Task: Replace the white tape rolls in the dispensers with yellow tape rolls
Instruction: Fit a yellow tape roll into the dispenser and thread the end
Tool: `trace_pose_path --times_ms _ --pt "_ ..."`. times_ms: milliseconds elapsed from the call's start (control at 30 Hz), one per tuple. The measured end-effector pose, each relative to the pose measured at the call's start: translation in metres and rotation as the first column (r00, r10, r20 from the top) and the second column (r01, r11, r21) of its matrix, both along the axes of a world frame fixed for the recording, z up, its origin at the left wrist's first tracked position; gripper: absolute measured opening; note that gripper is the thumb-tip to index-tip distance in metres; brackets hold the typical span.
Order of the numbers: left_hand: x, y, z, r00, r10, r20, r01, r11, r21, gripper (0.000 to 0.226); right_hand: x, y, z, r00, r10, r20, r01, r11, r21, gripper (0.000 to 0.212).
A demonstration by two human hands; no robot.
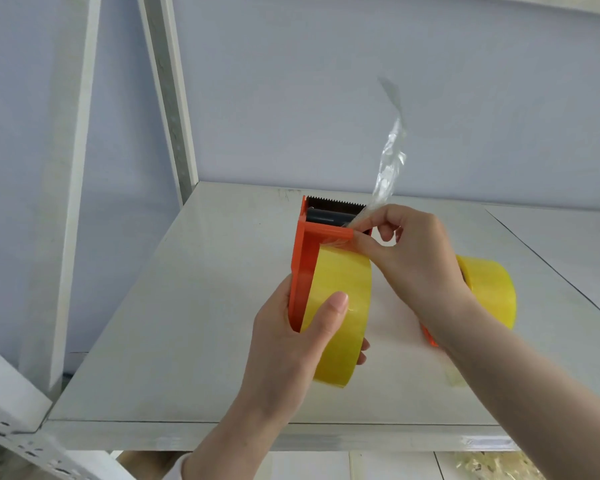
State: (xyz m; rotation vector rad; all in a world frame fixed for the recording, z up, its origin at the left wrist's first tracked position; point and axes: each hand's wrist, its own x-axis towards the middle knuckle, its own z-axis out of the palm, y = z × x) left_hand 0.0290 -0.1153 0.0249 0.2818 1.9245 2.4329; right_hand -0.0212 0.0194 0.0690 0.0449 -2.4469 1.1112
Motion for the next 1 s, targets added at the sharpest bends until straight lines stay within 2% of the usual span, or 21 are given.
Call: trace_pose_path --times_ms 133,233,367,467,533,567,600,667,733,800,867,933,967,1000 --pt "-0.003 -0.003 0.0 0.999 -0.041 0.022 0.041 0.999 -0.022 0.038 -0.009 0.0 0.005 1.0 0.017 0.024 -0.021 0.99 0.141 0.017" --pt "-0.004 -0.006 -0.001 0.998 -0.051 0.028 0.052 0.998 -0.026 0.035 -0.013 0.007 0.013 0.99 0.104 0.094 -0.115 0.987 0.117 0.028" --pt "-0.003 -0.009 -0.001 0.998 -0.05 0.029 0.051 0.998 -0.033 0.037 -0.011 0.017 0.028 0.936 0.25 0.248 -0.261 0.965 0.014 0.015" --pt "-0.005 -0.012 0.0 0.999 -0.036 0.029 0.038 0.998 -0.045 0.038 -0.007 0.026 0.04 0.887 0.333 0.321 -0.355 0.935 0.01 0.018" --pt "-0.006 -0.012 0.001 0.999 -0.036 0.015 0.037 0.998 -0.052 0.038 -0.005 0.028 0.042 0.918 0.295 0.265 -0.317 0.948 0.043 0.012" --pt "-0.006 -0.012 0.002 0.999 -0.04 0.009 0.04 0.998 -0.054 0.038 -0.006 0.027 0.042 0.948 0.246 0.203 -0.26 0.964 0.048 0.004" --pt "-0.005 -0.012 0.003 0.999 -0.047 0.007 0.048 0.997 -0.055 0.037 -0.008 0.027 0.041 0.97 0.202 0.139 -0.208 0.977 0.034 0.006" --pt "-0.005 -0.011 0.004 0.998 -0.063 0.007 0.063 0.996 -0.063 0.037 -0.012 0.027 0.039 0.986 0.145 0.081 -0.144 0.989 -0.019 0.028" --pt "-0.005 -0.011 0.004 0.998 -0.07 0.01 0.07 0.995 -0.076 0.037 -0.018 0.028 0.04 0.981 0.134 0.14 -0.125 0.99 -0.071 0.054" --pt "-0.005 -0.012 0.003 0.997 -0.081 0.012 0.081 0.993 -0.08 0.037 -0.024 0.029 0.041 0.964 0.149 0.221 -0.127 0.986 -0.108 0.062" --pt "-0.005 -0.011 0.003 0.996 -0.094 0.012 0.094 0.992 -0.089 0.037 -0.03 0.026 0.043 0.94 0.218 0.262 -0.179 0.97 -0.164 0.045" --pt "-0.004 -0.01 0.004 0.993 -0.118 0.008 0.118 0.989 -0.094 0.036 -0.038 0.021 0.045 0.942 0.255 0.218 -0.199 0.948 -0.249 0.017" --pt "-0.004 -0.01 0.005 0.992 -0.13 0.005 0.13 0.987 -0.093 0.036 -0.043 0.019 0.045 0.949 0.254 0.186 -0.193 0.936 -0.294 0.01" --pt "-0.004 -0.009 0.006 0.99 -0.142 0.001 0.141 0.986 -0.085 0.035 -0.049 0.017 0.046 0.955 0.251 0.161 -0.187 0.924 -0.334 0.014"
